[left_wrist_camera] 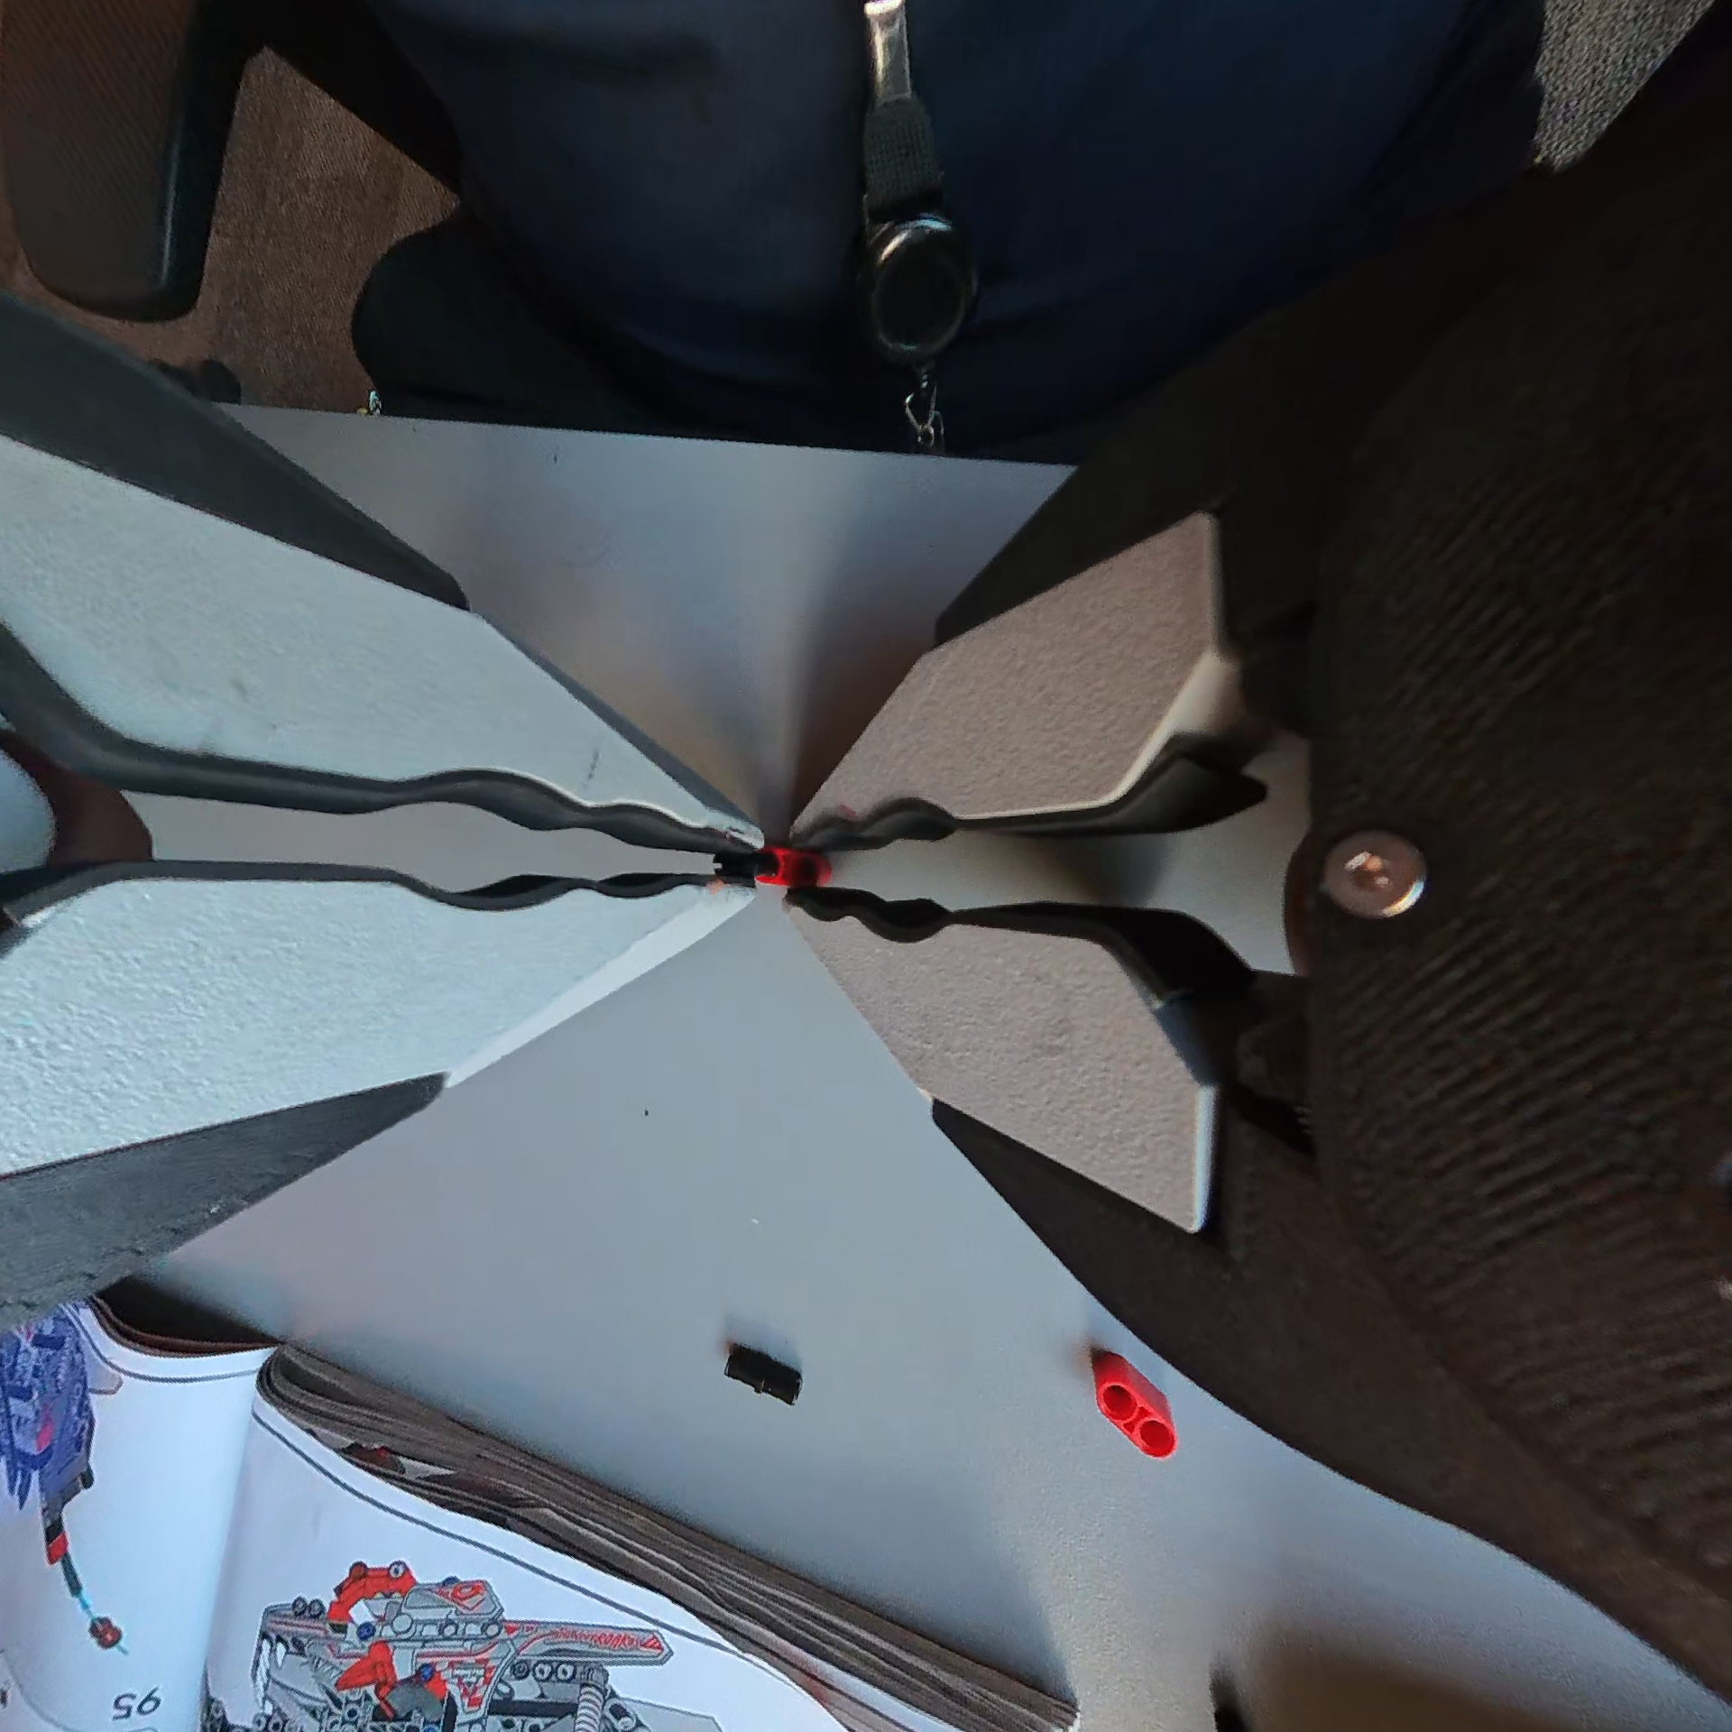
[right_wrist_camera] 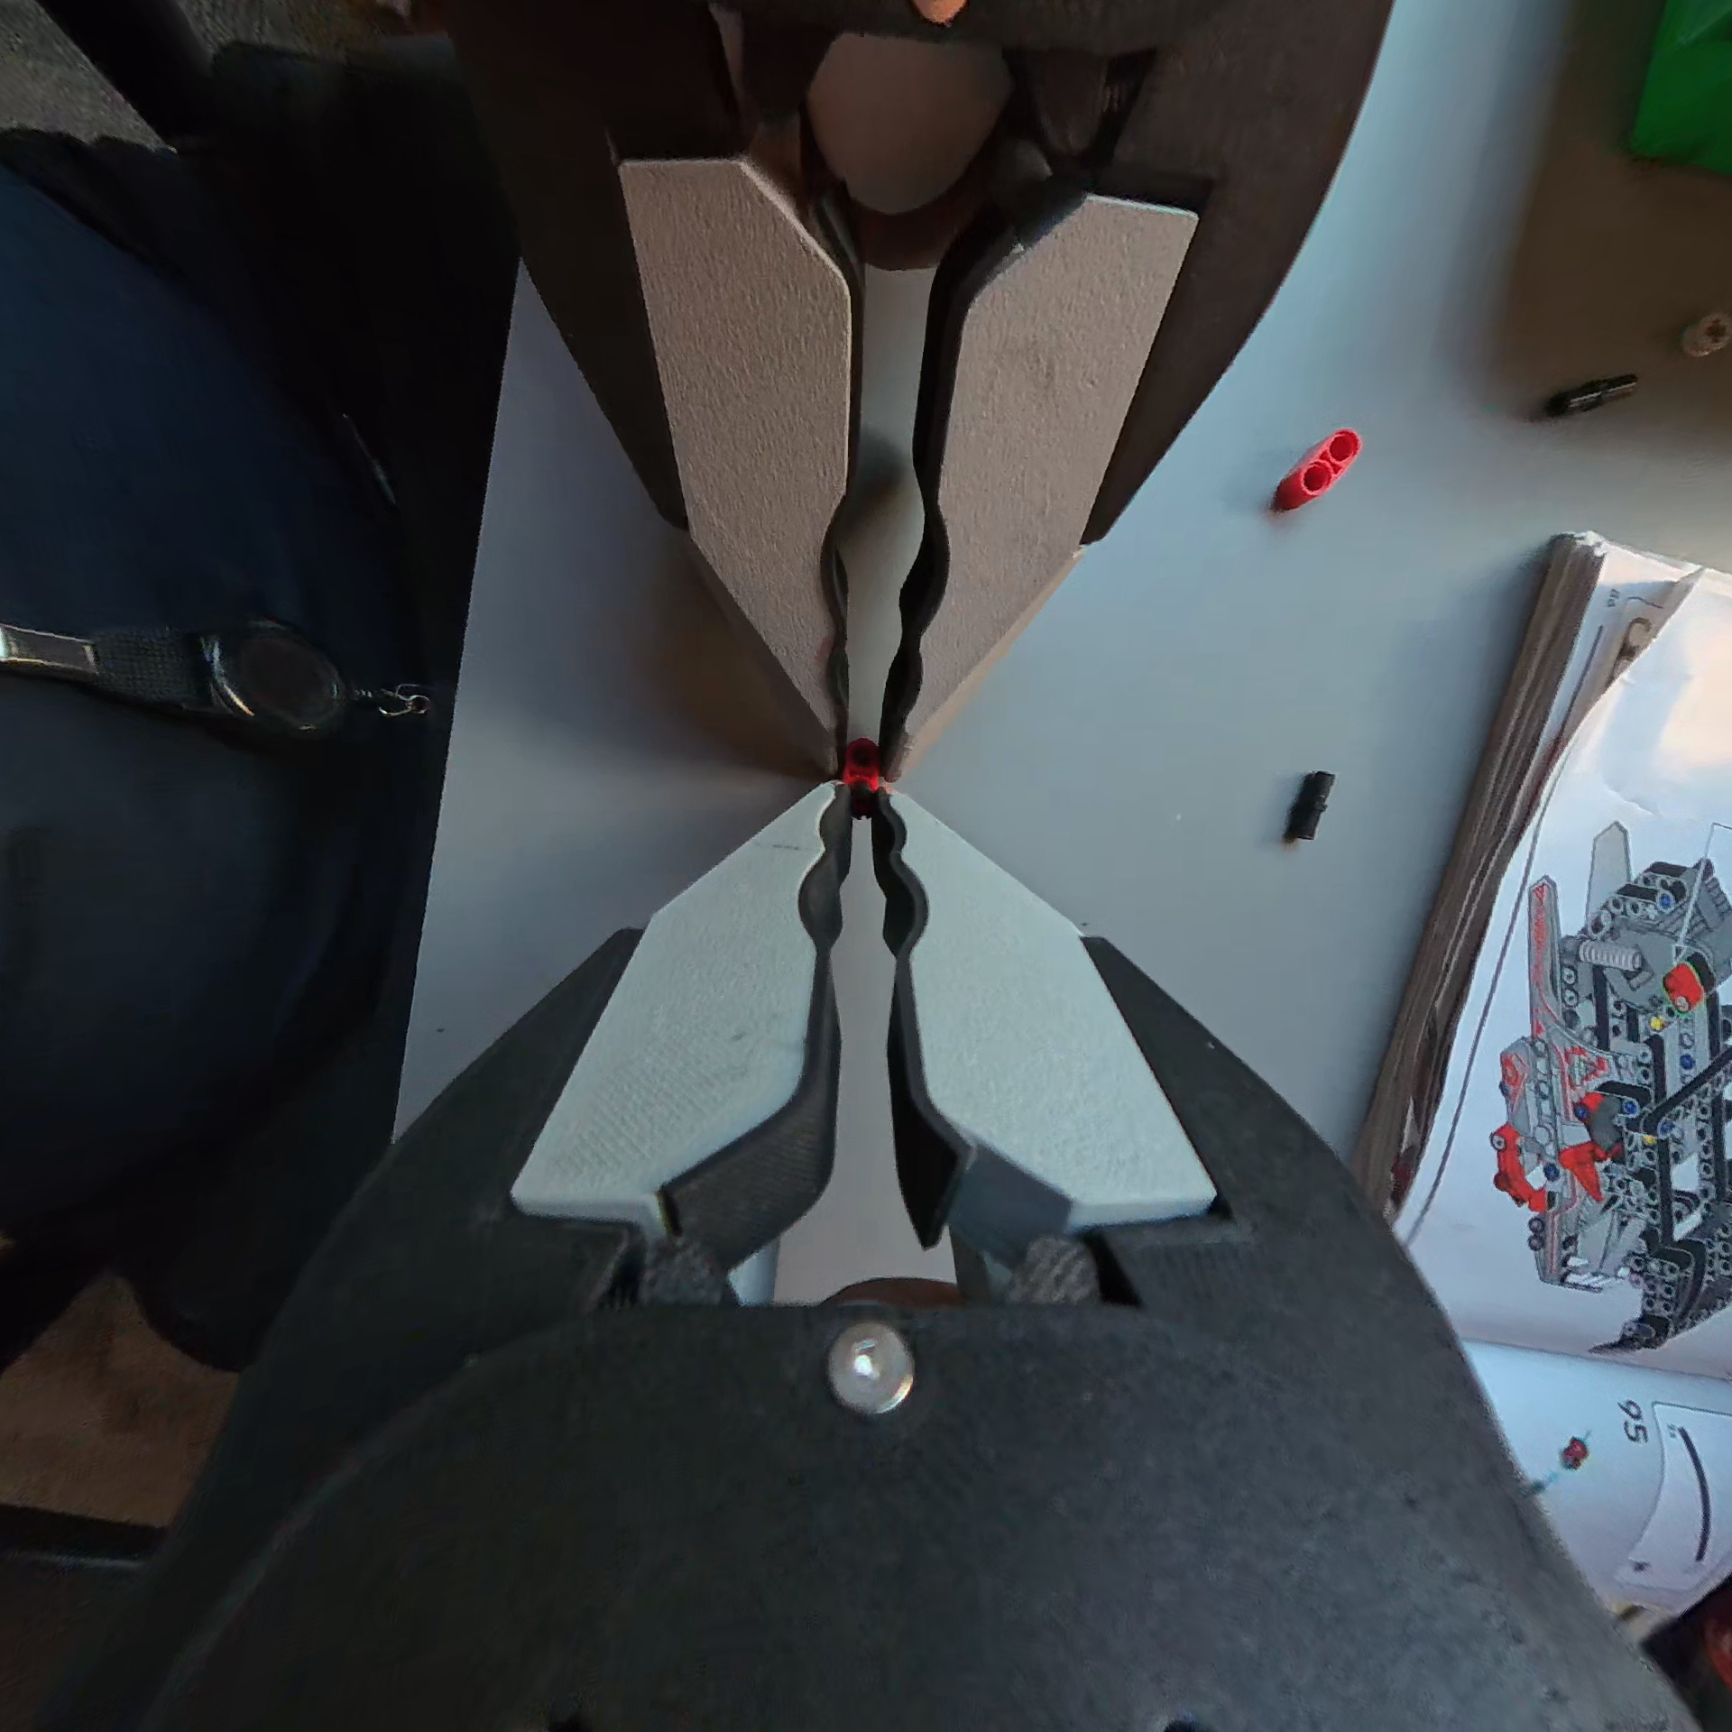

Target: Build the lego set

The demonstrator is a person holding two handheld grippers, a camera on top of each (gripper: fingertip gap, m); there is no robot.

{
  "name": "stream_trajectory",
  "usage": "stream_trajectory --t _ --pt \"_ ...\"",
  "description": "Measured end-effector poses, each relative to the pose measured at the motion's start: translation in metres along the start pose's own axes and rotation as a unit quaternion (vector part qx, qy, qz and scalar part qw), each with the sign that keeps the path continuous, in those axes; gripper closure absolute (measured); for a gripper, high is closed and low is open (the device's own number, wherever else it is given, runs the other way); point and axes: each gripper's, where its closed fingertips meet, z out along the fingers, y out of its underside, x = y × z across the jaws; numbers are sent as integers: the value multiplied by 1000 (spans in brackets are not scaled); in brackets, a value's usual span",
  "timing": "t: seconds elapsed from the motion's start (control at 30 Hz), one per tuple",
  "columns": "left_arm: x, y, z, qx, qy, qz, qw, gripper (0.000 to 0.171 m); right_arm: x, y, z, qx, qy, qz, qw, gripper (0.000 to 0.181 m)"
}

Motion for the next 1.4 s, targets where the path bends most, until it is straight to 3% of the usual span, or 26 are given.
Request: stream_trajectory --t 0.3,0.57,0.8,0.9,1.03,1.13,1.23,1.4 --pt "-1 1 0 0 1 -1 1000 167 1 0 1 -33 43 -88 995 180" --pt "0 1 0 0 3 -2 1000 167 0 -5 4 24 -62 -22 998 180" --pt "2 0 1 1 4 4 1000 167 -2 2 5 32 40 -127 991 180" --pt "1 0 1 0 3 4 1000 167 -1 1 6 61 -38 -31 997 180" --pt "-1 0 0 1 4 -7 1000 167 -2 0 6 51 -98 41 993 179" --pt "-1 0 1 1 0 -3 1000 167 -1 1 0 60 -73 39 995 176" --pt "-1 0 1 2 4 -7 1000 166 1 -9 -14 115 -38 50 991 174" --pt "-1 0 1 2 6 -9 1000 167 3 -16 -28 145 1 46 988 181"
